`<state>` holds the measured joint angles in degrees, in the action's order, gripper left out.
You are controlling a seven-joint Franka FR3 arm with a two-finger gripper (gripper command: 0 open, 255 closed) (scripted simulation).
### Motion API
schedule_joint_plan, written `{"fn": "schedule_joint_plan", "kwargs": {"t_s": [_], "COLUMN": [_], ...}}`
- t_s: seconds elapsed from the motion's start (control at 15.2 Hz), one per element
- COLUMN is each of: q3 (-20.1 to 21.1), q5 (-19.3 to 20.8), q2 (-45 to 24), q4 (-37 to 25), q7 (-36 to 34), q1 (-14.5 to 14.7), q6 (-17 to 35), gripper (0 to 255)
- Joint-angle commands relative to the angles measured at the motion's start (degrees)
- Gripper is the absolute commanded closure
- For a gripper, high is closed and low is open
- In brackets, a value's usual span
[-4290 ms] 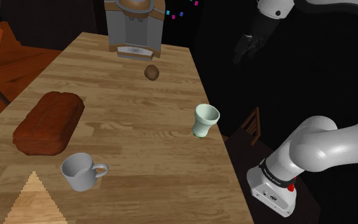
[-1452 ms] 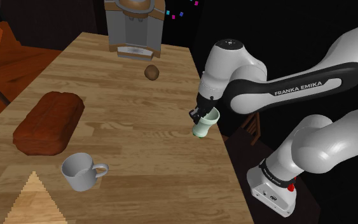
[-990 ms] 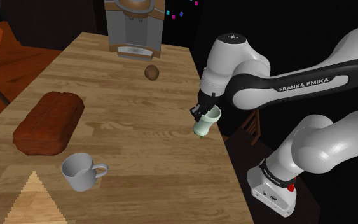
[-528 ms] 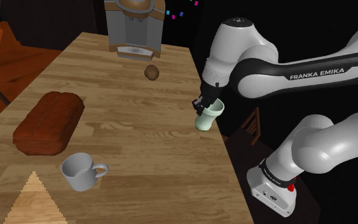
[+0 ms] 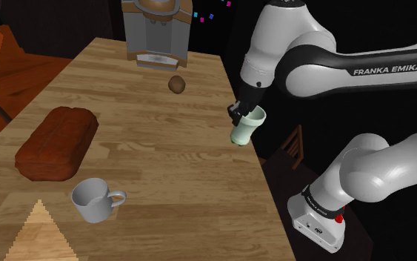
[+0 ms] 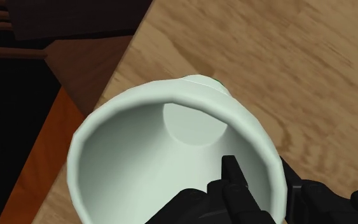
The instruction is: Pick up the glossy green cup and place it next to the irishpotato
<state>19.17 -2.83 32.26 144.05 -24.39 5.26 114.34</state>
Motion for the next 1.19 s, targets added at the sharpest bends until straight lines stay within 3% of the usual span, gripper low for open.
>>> {"fn": "schedule_joint_plan", "kwargs": {"t_s": [0.0, 1.12], "q3": [-0.2, -1.7], "q5": [-0.1, 0.7], "q2": [0.6, 1.4], "q4": [-1.3, -13.7], "q7": [0.1, 1.3], "q1": [0.1, -0.4], "q6": [-1.9, -15.1], "gripper": [255, 255]}}
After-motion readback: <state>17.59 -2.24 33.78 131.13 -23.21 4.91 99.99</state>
